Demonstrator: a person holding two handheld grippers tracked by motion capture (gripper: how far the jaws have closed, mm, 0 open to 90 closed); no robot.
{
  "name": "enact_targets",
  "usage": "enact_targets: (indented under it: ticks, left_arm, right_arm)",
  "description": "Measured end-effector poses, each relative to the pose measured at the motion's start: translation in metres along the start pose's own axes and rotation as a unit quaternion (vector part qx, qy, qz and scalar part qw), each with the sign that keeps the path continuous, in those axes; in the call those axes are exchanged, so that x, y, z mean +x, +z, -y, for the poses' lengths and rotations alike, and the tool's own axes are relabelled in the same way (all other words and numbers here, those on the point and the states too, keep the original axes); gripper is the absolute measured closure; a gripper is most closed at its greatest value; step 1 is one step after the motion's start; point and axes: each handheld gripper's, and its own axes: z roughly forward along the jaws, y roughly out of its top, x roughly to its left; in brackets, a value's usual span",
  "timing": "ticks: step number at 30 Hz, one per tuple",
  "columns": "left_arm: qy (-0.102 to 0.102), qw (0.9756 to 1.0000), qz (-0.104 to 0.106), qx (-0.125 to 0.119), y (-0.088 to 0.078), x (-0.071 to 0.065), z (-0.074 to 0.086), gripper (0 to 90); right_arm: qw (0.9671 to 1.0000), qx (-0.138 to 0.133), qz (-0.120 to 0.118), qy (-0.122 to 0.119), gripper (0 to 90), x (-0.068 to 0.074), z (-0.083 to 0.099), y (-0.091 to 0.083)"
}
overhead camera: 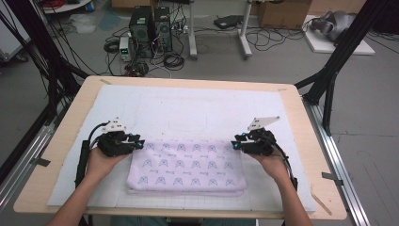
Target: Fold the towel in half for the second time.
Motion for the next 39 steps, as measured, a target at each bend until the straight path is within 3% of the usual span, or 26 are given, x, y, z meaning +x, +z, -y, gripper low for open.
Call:
enact_targets:
  ticks: [2, 5, 12, 17, 21, 24, 29, 32, 37, 39]
  left_arm:
    - [0.013, 0.9998, 0.003, 0.012, 0.001, -0.007, 0.004, 69.2]
    - [0.015, 0.9998, 0.013, 0.009, -0.004, -0.018, 0.012, 67.2]
    - [0.051, 0.9978, 0.041, -0.002, -0.024, -0.055, 0.028, 62.6]
    - [0.069, 0.9969, 0.031, 0.018, -0.027, -0.065, 0.05, 61.3]
    - [0.065, 0.9976, 0.02, 0.013, -0.034, -0.065, 0.061, 58.8]
    - [0.063, 0.9979, 0.013, 0.01, -0.039, -0.065, 0.064, 56.8]
    - [0.05, 0.9987, 0.008, 0.005, -0.04, -0.061, 0.062, 48.8]
    - [0.048, 0.9988, -0.004, 0.004, -0.04, -0.053, 0.053, 47.1]
    - [0.011, 0.9997, -0.015, -0.017, -0.033, -0.03, 0.034, 44.1]
    - [0.003, 0.9994, -0.029, -0.018, -0.029, -0.022, 0.027, 43.4]
  right_arm:
    - [0.9997, 0.006, -0.006, -0.022, 66.1, 0.015, 0.004, 0.002]
    - [0.9995, 0.009, -0.024, -0.018, 64.9, 0.031, 0.015, -0.001]
    - [0.9986, -0.01, -0.044, -0.028, 64.0, 0.07, 0.041, -0.017]
    - [0.9983, 0.01, -0.042, -0.04, 64.2, 0.086, 0.061, -0.019]
    - [0.999, -0.002, -0.038, -0.024, 64.5, 0.088, 0.073, -0.021]
    - [0.999, -0.005, -0.035, -0.028, 64.4, 0.088, 0.076, -0.022]
    - [0.9991, -0.003, -0.034, -0.026, 56.9, 0.084, 0.068, -0.024]
    - [0.9994, -0.013, -0.021, -0.024, 54.9, 0.074, 0.054, -0.028]
    - [0.9996, -0.023, 0.0, -0.017, 49.1, 0.049, 0.03, -0.024]
    - [0.9997, -0.021, 0.011, -0.01, 46.8, 0.039, 0.022, -0.02]
